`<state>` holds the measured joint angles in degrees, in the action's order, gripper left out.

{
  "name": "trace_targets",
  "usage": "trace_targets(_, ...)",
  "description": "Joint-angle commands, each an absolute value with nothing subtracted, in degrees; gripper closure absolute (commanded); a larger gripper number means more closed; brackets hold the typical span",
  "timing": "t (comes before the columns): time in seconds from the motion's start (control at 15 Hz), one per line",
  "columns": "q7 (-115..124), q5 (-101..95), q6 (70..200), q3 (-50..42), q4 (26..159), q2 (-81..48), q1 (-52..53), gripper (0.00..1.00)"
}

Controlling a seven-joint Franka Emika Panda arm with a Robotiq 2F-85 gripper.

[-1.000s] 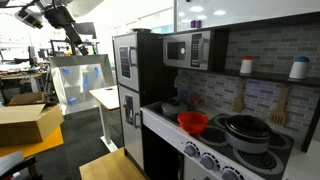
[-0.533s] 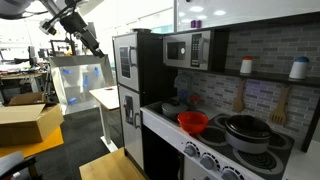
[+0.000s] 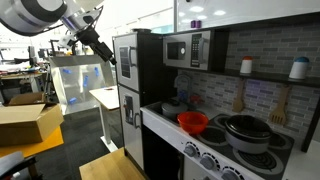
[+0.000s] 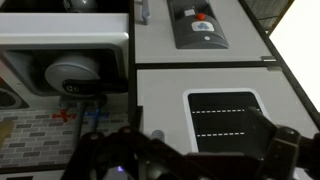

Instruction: Open the upper fridge door

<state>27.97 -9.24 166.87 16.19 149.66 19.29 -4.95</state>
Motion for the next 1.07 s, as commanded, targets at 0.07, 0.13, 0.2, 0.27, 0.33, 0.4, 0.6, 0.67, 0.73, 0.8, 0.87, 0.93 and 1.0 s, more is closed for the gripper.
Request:
trace_targets(0.07, 29.76, -13.65, 174.49, 18.84, 146.93, 13.97, -8.59, 0.00)
trace_targets(0.13, 30.65, -14.99, 175.90, 19.74, 146.31, 13.29, -9.91, 0.00)
trace_targets(0.2, 31.26, -16.05, 176.83, 20.43, 145.78, 12.73, -10.94, 0.00)
trace_targets(0.27, 32.15, -17.26, 177.73, 21.21, 145.15, 12.31, -12.18, 0.00)
trace_targets(0.33, 33.02, -18.50, 178.53, 22.09, 144.63, 11.98, -13.61, 0.00)
trace_targets(0.4, 33.74, -19.68, 178.89, 22.86, 144.03, 11.74, -14.92, 0.00)
trace_targets(0.6, 36.22, -23.74, 178.80, 25.79, 141.56, 10.79, -19.57, 0.00)
trace_targets(0.67, 37.21, -25.13, 178.57, 26.81, 140.93, 10.73, -21.00, 0.00)
trace_targets(0.73, 38.02, -26.53, 178.13, 27.70, 140.37, 10.62, -22.24, 0.00)
trace_targets(0.8, 39.05, -28.03, 178.18, 28.74, 140.02, 10.51, -23.67, 0.00)
trace_targets(0.87, 40.00, -29.52, 177.62, 29.77, 139.66, 10.44, -24.99, 0.00)
trace_targets(0.93, 40.74, -30.97, 177.18, 30.72, 139.48, 10.24, -26.13, 0.00)
trace_targets(1.0, 41.69, -32.54, 176.96, 31.77, 139.42, 10.27, -27.47, 0.00)
